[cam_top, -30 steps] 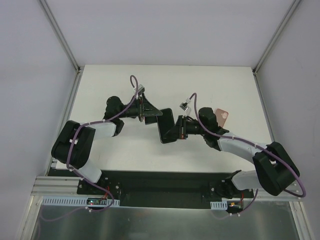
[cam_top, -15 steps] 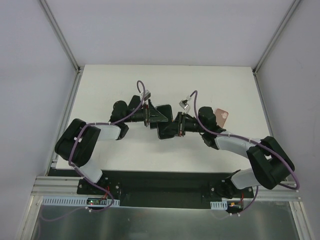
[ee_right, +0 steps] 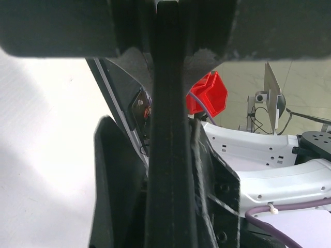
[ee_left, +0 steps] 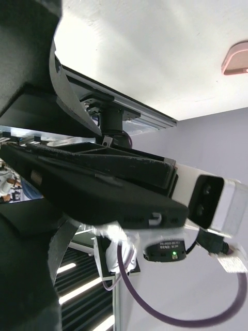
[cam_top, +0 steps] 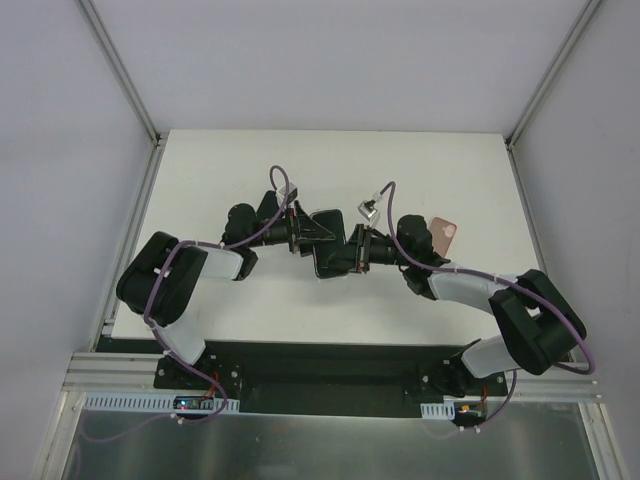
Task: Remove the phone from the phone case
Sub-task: Pick up the phone at the center of the board.
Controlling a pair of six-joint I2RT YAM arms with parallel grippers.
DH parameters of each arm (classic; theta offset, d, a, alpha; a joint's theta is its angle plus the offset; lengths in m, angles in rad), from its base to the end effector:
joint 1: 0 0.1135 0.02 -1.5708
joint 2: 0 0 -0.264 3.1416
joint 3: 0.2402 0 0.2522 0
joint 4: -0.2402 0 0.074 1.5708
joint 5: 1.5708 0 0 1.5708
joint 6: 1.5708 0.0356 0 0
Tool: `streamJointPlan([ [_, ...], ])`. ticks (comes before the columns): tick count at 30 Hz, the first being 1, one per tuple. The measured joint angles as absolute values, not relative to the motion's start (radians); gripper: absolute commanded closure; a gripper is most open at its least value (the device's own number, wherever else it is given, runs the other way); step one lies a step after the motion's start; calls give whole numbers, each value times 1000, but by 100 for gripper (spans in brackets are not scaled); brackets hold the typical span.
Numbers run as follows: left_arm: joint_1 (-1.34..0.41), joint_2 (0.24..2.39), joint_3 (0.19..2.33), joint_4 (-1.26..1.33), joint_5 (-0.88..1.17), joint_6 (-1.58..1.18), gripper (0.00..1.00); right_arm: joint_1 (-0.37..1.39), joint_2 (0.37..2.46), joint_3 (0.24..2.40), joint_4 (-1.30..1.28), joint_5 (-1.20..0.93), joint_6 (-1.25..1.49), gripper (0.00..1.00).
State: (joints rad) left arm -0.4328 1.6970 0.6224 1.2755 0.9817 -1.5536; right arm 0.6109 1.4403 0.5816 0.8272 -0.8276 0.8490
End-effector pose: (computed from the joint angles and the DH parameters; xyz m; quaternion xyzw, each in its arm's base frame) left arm 0.2731 -0.1588 0.2073 0.0127 0.6666 -0.7350 0.1231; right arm 0.2218 0.1873 0.2259 -0.1997 0.6861 0.6401 0.2823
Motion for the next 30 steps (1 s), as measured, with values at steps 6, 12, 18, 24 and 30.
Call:
streamJointPlan([
  [6,-424,1672,620,1277,959,-1573,68,611,1440,574,826,-836,849,99],
  [12,-424,1657,620,1277,959,-1585,60,611,1440,574,829,-843,849,98],
  [18,-427,1654,620,1277,960,-1589,90,611,1440,574,830,-843,850,99],
  [24,-428,1655,620,1320,959,-1538,100,605,1439,582,849,-867,916,99],
  [30,-428,1655,620,1321,958,-1540,100,604,1438,598,803,-871,889,22],
])
